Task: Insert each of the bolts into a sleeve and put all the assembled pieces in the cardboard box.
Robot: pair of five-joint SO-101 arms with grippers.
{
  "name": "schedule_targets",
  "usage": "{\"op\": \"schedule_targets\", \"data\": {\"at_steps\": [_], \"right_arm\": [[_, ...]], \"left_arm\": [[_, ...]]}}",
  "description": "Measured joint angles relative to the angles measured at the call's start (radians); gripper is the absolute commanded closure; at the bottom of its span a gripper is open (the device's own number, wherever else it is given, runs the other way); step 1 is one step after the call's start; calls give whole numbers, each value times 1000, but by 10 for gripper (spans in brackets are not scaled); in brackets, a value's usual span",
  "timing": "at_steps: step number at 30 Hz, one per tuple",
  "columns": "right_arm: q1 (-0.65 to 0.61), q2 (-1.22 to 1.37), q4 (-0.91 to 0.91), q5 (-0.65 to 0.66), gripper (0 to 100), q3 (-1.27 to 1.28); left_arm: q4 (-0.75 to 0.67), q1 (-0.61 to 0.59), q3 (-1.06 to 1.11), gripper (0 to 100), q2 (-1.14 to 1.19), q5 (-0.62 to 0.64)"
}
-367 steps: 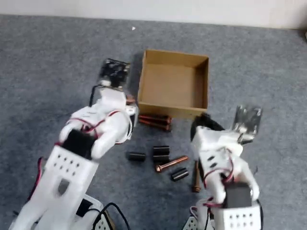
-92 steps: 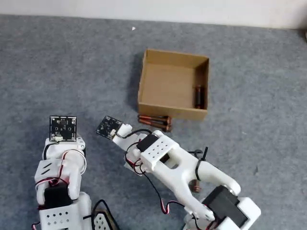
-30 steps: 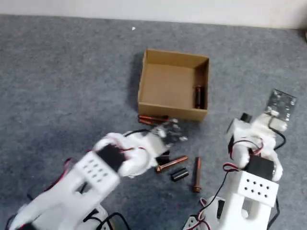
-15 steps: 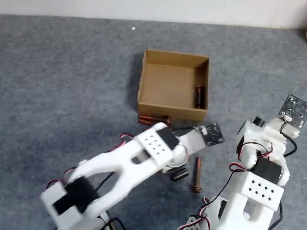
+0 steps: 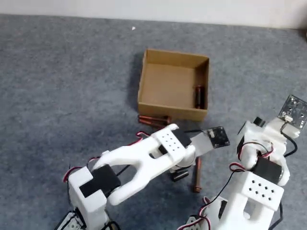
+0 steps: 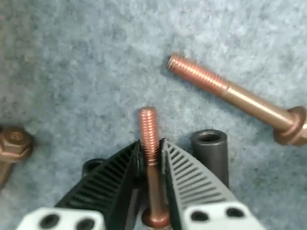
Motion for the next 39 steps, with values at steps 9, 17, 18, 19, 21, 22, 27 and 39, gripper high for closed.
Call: {"op": "schedule_targets", "data": {"at_steps": [9,17,18,19,21,22,27,39], "right_arm": [[0,-3,0,0,994,2],[0,-3,0,0,994,2],[0,-3,0,0,994,2],[0,-3,0,0,994,2],[0,-3,0,0,994,2],[0,-3,0,0,994,2],[0,-3,0,0,994,2],[0,-3,0,0,994,2]], "left_arm": [[-3,0,0,994,2,2],[6,-5,2,994,-68,11],[18,-9,2,994,-103,26],[31,-17,2,994,-140,46],[54,-46,2,994,-212,77],[66,-68,2,994,-249,92],[120,-198,2,994,-414,239],[307,-543,9,993,-523,806]]}}
